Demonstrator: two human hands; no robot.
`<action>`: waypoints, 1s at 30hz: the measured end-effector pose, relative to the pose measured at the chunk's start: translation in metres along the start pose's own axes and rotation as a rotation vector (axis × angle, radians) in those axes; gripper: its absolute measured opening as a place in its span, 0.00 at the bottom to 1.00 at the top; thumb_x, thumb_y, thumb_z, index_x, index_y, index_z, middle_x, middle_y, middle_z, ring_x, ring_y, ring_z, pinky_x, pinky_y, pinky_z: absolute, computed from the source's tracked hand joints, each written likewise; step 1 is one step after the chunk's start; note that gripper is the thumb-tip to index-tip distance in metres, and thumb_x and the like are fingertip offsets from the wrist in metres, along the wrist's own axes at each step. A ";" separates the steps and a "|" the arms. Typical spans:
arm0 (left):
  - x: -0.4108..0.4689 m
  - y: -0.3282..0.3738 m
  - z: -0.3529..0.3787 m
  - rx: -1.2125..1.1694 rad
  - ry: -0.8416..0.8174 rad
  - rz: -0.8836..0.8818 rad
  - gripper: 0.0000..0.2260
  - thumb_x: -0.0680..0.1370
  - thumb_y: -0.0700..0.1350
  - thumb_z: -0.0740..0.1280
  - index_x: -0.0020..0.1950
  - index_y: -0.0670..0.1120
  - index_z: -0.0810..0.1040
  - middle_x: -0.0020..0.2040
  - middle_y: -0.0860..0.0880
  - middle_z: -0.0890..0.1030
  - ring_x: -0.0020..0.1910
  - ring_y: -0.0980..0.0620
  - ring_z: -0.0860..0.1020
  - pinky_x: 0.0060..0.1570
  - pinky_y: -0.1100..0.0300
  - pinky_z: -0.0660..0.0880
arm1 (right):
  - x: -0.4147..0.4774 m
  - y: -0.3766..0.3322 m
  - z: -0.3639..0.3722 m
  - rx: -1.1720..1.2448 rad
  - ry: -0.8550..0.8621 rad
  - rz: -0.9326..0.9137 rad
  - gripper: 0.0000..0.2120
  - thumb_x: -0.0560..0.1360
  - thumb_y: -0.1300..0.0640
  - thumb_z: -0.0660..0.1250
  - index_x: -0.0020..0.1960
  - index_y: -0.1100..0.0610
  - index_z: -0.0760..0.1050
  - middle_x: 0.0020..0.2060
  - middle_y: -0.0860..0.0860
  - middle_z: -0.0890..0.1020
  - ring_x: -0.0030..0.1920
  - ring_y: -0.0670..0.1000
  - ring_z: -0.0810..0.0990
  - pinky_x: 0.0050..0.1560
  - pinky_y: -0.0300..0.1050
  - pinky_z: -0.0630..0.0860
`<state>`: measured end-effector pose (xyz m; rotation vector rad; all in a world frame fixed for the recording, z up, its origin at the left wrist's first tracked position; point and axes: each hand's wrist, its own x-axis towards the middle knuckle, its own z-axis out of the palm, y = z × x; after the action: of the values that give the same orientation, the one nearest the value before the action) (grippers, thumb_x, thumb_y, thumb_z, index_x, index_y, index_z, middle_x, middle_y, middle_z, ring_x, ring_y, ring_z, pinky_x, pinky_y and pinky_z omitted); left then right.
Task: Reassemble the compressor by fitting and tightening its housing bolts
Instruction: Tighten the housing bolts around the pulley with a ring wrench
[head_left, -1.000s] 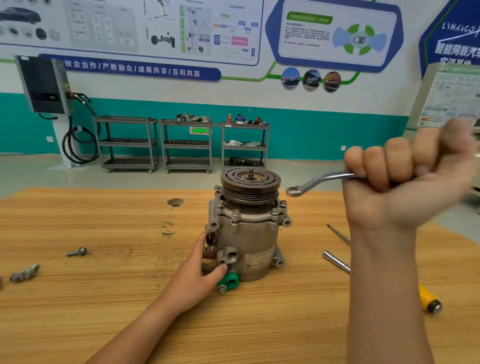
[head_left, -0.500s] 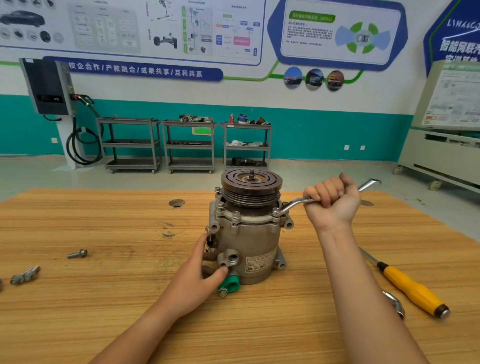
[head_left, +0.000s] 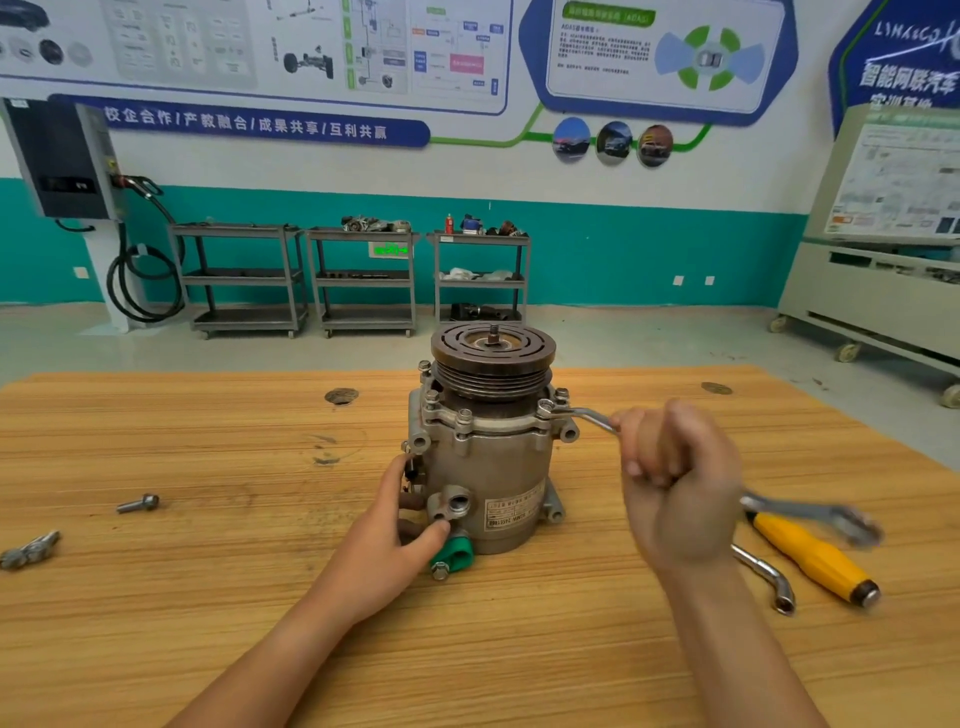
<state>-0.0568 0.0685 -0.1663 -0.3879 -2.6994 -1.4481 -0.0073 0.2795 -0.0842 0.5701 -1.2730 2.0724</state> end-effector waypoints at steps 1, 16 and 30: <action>0.000 0.001 0.000 -0.010 -0.003 0.004 0.36 0.76 0.52 0.67 0.75 0.59 0.46 0.51 0.65 0.70 0.43 0.71 0.76 0.36 0.74 0.71 | -0.011 0.004 0.013 -0.186 -0.050 -0.145 0.16 0.69 0.56 0.63 0.23 0.52 0.66 0.20 0.46 0.65 0.25 0.46 0.64 0.34 0.38 0.68; -0.001 -0.002 -0.001 -0.056 0.002 0.032 0.31 0.75 0.50 0.68 0.69 0.64 0.52 0.53 0.63 0.73 0.49 0.63 0.77 0.50 0.63 0.74 | 0.011 0.007 0.113 -0.481 0.012 -0.418 0.21 0.76 0.55 0.62 0.24 0.50 0.67 0.19 0.43 0.65 0.21 0.43 0.62 0.25 0.37 0.59; -0.001 0.000 -0.002 -0.053 -0.010 -0.002 0.37 0.76 0.53 0.67 0.75 0.61 0.46 0.51 0.66 0.71 0.45 0.67 0.76 0.40 0.72 0.71 | 0.093 -0.002 0.003 0.556 0.257 0.334 0.29 0.79 0.53 0.50 0.19 0.52 0.59 0.15 0.45 0.56 0.16 0.45 0.53 0.19 0.34 0.53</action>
<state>-0.0556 0.0668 -0.1652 -0.3958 -2.6745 -1.5254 -0.0714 0.3045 -0.0217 0.3164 -0.6689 2.6993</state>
